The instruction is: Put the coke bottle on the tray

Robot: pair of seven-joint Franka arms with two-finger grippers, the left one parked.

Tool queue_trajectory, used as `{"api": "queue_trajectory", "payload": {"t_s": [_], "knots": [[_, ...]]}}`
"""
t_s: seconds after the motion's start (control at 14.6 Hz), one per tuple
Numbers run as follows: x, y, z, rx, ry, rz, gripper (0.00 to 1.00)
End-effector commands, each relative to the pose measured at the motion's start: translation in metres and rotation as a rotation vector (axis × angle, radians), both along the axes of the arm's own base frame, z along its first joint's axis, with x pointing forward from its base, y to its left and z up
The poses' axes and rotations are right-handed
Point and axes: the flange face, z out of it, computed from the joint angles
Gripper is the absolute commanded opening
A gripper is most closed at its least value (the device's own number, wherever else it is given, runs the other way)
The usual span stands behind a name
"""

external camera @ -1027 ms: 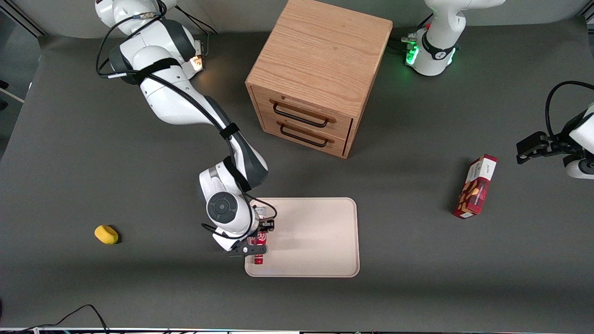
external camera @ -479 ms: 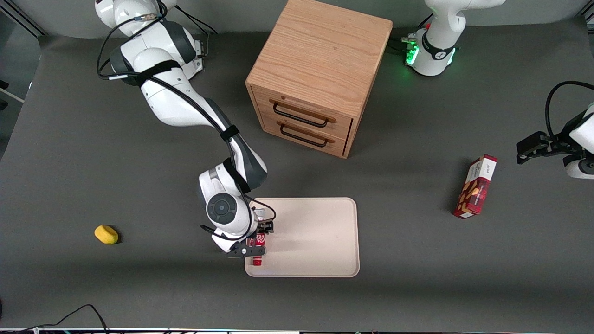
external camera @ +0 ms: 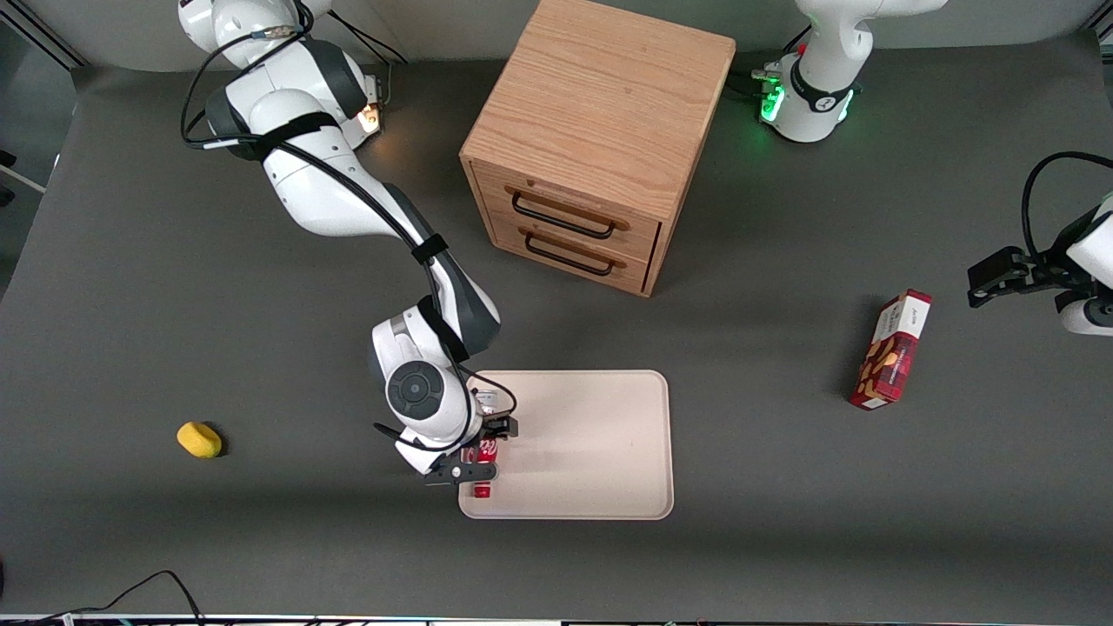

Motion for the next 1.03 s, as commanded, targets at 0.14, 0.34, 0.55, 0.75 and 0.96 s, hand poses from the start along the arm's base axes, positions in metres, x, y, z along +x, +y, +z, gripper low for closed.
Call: {"api": "queue_trajectory", "payload": {"t_s": [0.14, 0.34, 0.55, 0.75, 0.96], "knots": [[0.002, 0.004, 0.009, -0.011, -0.013, 0.013, 1.00], [-0.003, -0.001, 0.070, -0.020, 0.038, 0.004, 1.00], [-0.017, -0.019, 0.151, -0.030, 0.113, -0.052, 1.00], [-0.039, -0.051, 0.224, 0.000, 0.180, -0.093, 1.00], [-0.063, -0.081, 0.274, 0.004, 0.178, -0.117, 1.00]]}}
